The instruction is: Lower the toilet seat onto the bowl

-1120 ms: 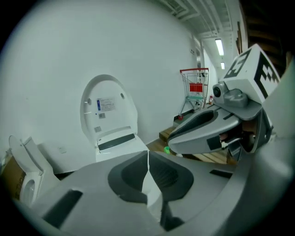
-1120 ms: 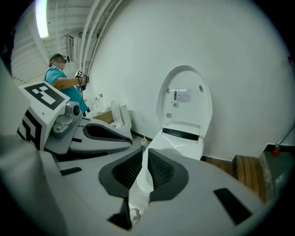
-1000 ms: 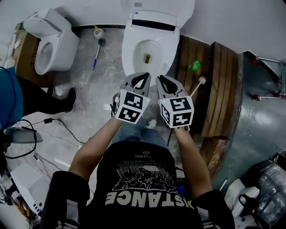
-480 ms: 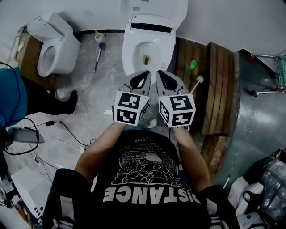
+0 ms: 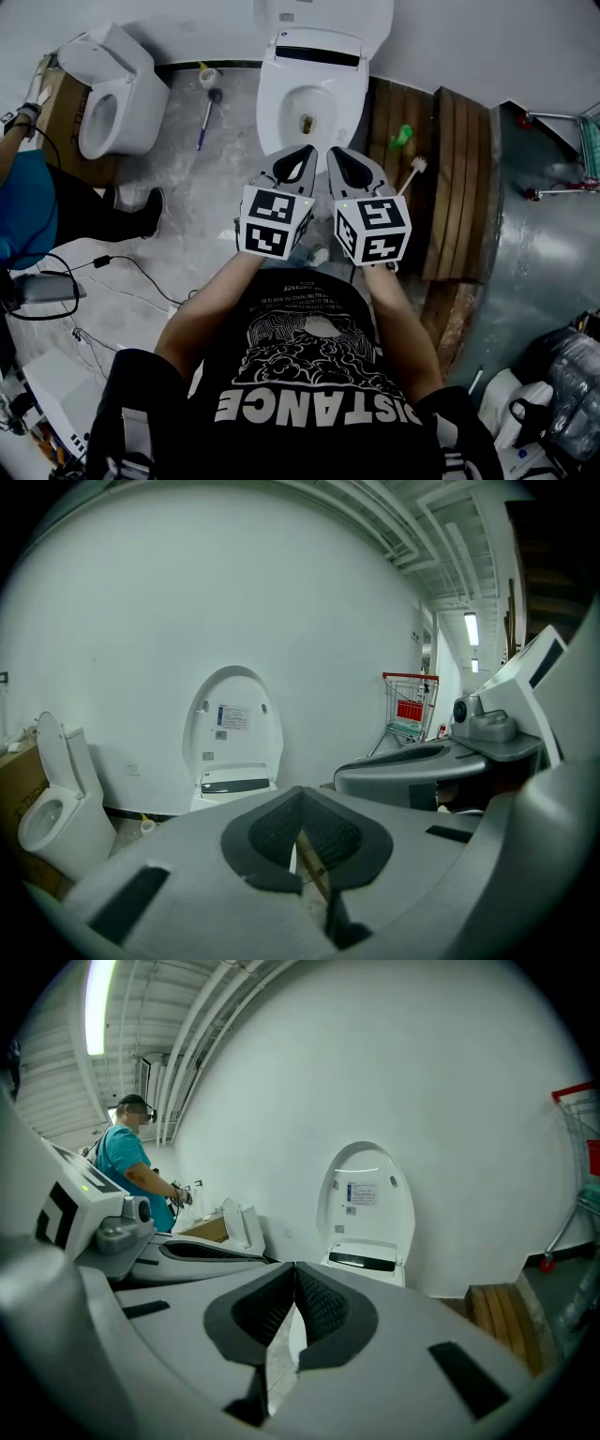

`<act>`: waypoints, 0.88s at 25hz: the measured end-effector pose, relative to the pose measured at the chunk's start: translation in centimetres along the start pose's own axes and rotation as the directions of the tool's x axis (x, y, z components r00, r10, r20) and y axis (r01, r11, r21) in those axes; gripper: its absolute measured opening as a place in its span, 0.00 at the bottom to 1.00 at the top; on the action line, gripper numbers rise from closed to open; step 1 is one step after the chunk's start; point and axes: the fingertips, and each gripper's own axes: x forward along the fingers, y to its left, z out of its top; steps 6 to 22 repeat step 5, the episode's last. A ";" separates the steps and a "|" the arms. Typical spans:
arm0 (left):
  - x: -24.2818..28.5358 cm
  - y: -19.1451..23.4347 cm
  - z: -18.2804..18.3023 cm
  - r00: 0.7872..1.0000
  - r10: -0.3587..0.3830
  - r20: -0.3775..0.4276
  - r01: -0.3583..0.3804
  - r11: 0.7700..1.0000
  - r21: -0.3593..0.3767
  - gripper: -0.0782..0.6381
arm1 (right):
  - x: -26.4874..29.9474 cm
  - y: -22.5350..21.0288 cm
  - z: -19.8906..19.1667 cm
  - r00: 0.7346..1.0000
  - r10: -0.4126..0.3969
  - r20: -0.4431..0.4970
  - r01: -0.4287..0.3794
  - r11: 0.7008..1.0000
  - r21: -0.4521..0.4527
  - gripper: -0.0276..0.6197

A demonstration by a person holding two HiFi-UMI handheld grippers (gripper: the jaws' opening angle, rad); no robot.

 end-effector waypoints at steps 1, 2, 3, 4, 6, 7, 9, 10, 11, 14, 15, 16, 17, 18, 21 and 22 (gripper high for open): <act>0.0 0.0 0.1 1.000 0.003 0.002 -0.003 1.000 0.000 0.12 | 0.0 0.0 0.0 1.000 0.000 0.000 0.000 1.000 0.001 0.07; 0.0 0.1 0.1 1.000 0.004 0.004 -0.004 1.000 -0.001 0.12 | 0.0 0.0 0.0 1.000 0.000 0.000 0.000 1.000 0.002 0.07; 0.0 0.0 0.1 1.000 0.004 0.003 -0.004 1.000 -0.003 0.12 | 0.0 0.0 0.0 1.000 0.001 0.000 -0.001 1.000 0.002 0.07; 0.0 0.0 -0.1 1.000 0.002 0.001 -0.002 1.000 -0.006 0.12 | 0.1 0.0 0.0 1.000 0.001 -0.001 -0.001 1.000 0.003 0.07; 0.0 0.0 -0.2 1.000 -0.001 -0.002 0.001 1.000 -0.009 0.12 | 0.1 0.0 -0.1 1.000 0.002 -0.002 -0.002 1.000 0.003 0.07; 0.0 0.0 -0.2 1.000 -0.001 -0.002 0.001 1.000 -0.009 0.12 | 0.1 0.0 -0.1 1.000 0.002 -0.002 -0.002 1.000 0.003 0.07; 0.0 0.0 -0.2 1.000 -0.001 -0.002 0.001 1.000 -0.009 0.12 | 0.1 0.0 -0.1 1.000 0.002 -0.002 -0.002 1.000 0.003 0.07; 0.0 0.0 -0.2 1.000 -0.001 -0.002 0.001 1.000 -0.009 0.12 | 0.1 0.0 -0.1 1.000 0.002 -0.002 -0.002 1.000 0.003 0.07; 0.0 0.0 -0.2 1.000 -0.001 -0.002 0.001 1.000 -0.009 0.12 | 0.1 0.0 -0.1 1.000 0.002 -0.002 -0.002 1.000 0.003 0.07; 0.0 0.0 -0.2 1.000 -0.001 -0.002 0.001 1.000 -0.009 0.12 | 0.1 0.0 -0.1 1.000 0.002 -0.002 -0.002 1.000 0.003 0.07; 0.0 0.0 -0.2 1.000 -0.001 -0.002 0.001 1.000 -0.009 0.12 | 0.1 0.0 -0.1 1.000 0.002 -0.002 -0.002 1.000 0.003 0.07; 0.0 0.0 -0.2 1.000 -0.001 -0.002 0.001 1.000 -0.009 0.12 | 0.1 0.0 -0.1 1.000 0.002 -0.002 -0.002 1.000 0.003 0.07; 0.0 0.0 -0.2 1.000 -0.001 -0.002 0.001 1.000 -0.009 0.12 | 0.1 0.0 -0.1 1.000 0.002 -0.002 -0.002 1.000 0.003 0.07; 0.0 0.0 -0.2 1.000 -0.001 -0.002 0.001 1.000 -0.009 0.12 | 0.1 0.0 -0.1 1.000 0.002 -0.002 -0.002 1.000 0.003 0.07; 0.0 0.0 -0.2 1.000 -0.001 -0.002 0.001 1.000 -0.009 0.12 | 0.1 0.0 -0.1 1.000 0.002 -0.002 -0.002 1.000 0.003 0.07; 0.0 0.0 -0.2 1.000 -0.001 -0.002 0.001 1.000 -0.009 0.12 | 0.1 0.0 -0.1 1.000 0.002 -0.002 -0.002 1.000 0.003 0.07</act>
